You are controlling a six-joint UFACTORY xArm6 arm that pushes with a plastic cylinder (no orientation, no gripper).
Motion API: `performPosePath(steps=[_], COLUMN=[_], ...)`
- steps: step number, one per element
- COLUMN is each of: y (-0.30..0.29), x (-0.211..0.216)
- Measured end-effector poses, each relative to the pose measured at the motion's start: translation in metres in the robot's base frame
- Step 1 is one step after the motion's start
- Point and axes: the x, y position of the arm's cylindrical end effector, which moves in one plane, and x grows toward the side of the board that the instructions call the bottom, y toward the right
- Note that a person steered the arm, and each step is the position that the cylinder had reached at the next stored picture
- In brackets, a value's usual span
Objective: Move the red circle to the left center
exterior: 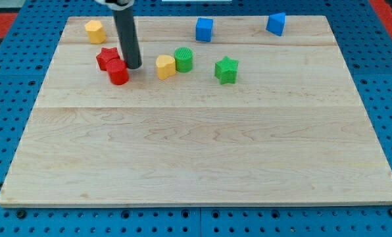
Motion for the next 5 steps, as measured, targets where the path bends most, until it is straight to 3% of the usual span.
performPosePath(steps=[2,4,5], y=[-0.016,-0.065,-0.061], x=[0.051,0.055,0.061])
